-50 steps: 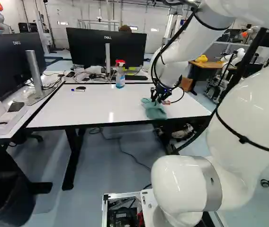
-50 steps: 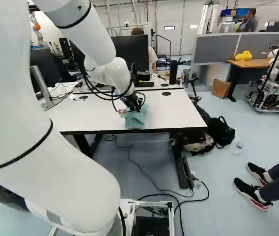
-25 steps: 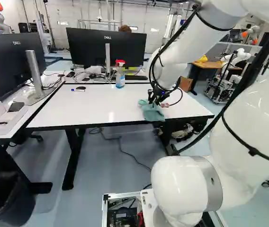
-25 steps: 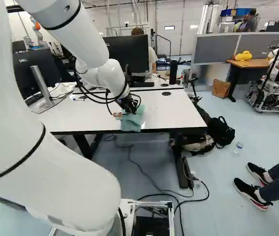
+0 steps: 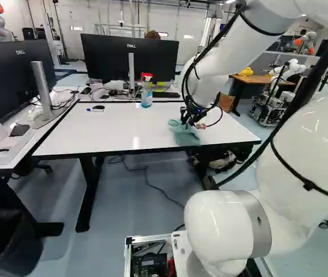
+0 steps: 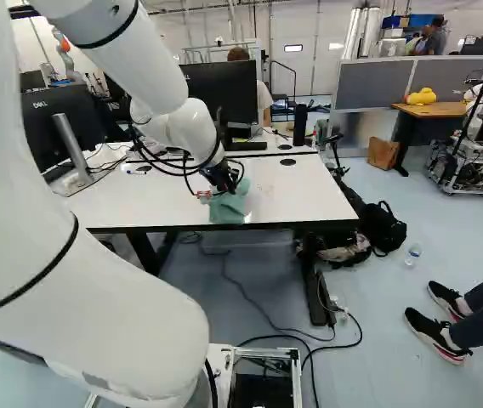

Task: Clean the table with the green towel

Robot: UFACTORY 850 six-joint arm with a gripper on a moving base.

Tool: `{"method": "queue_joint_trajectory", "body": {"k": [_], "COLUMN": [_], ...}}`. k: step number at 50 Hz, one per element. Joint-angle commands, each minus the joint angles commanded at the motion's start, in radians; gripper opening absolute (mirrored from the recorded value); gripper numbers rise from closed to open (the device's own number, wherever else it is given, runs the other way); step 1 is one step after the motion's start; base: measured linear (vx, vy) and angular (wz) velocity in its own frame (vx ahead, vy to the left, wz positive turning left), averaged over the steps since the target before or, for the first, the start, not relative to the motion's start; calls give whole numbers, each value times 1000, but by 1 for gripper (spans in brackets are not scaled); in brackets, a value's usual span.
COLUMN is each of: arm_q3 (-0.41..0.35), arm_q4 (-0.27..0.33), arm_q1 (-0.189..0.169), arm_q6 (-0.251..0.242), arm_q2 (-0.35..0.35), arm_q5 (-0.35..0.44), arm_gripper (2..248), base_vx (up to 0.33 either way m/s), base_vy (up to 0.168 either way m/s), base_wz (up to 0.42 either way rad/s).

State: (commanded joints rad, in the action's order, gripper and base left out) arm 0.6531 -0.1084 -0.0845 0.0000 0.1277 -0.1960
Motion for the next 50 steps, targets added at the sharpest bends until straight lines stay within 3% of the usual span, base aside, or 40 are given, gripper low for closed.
{"method": "queue_joint_trajectory", "body": {"k": [27,50], "arm_q3": [136,233], "arm_q4": [0,0], "arm_q1": [-2,-52], "arm_q6": [0,0], "arm_q2": [-89,-184], "arm_q5": [0,0], "arm_gripper": [50,50], "base_vx": [0,0], "base_vy": [0,0], "base_wz": [0,0]}}
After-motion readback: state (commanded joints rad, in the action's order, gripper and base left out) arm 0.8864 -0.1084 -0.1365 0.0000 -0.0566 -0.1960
